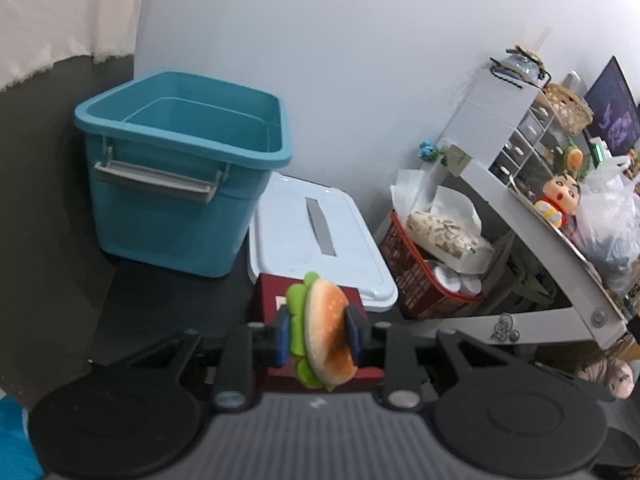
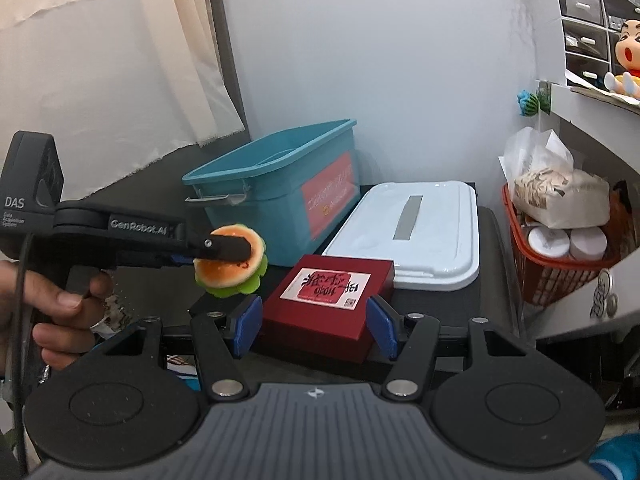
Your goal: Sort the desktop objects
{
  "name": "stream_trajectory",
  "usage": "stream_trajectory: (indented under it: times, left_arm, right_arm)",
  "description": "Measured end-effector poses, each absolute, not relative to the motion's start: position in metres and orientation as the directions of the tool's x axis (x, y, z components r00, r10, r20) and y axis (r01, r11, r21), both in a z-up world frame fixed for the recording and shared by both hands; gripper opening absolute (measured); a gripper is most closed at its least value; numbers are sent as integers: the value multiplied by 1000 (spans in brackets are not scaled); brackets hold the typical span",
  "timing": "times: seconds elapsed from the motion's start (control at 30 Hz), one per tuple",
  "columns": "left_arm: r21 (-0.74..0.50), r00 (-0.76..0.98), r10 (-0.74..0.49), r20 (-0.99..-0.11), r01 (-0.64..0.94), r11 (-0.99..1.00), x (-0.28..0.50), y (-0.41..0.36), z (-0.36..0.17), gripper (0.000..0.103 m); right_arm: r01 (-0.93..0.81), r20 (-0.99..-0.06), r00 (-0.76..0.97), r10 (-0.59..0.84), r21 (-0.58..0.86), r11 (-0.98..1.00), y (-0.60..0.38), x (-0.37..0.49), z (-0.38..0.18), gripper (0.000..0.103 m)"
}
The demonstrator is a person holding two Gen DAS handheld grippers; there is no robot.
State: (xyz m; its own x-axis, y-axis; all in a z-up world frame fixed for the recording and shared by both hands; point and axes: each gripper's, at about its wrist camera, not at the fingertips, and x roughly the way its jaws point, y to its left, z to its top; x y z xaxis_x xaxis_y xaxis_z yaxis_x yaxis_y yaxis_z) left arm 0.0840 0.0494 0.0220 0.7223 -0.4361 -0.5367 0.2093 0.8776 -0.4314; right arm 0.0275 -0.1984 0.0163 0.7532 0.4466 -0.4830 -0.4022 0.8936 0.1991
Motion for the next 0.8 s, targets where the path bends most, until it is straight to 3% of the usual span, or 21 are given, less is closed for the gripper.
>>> stream_trajectory:
  times: [0.13,0.6,0.8]
  left_arm:
    - [-396,735,-388,-557,176,901,83,46,29,31]
    - [-287,761,-265,-592,108,952,67,44,71,31]
    - [-237,776,-211,-594,81,968,60,50,96,31]
  right_arm:
    - [-415,-490,747,450,185,891,-191,18,21,63]
    - [-409,-444,777,445,181,894,-200,10,25,88]
    - [-369,-428,804,412,184,911,-210,11,29,90]
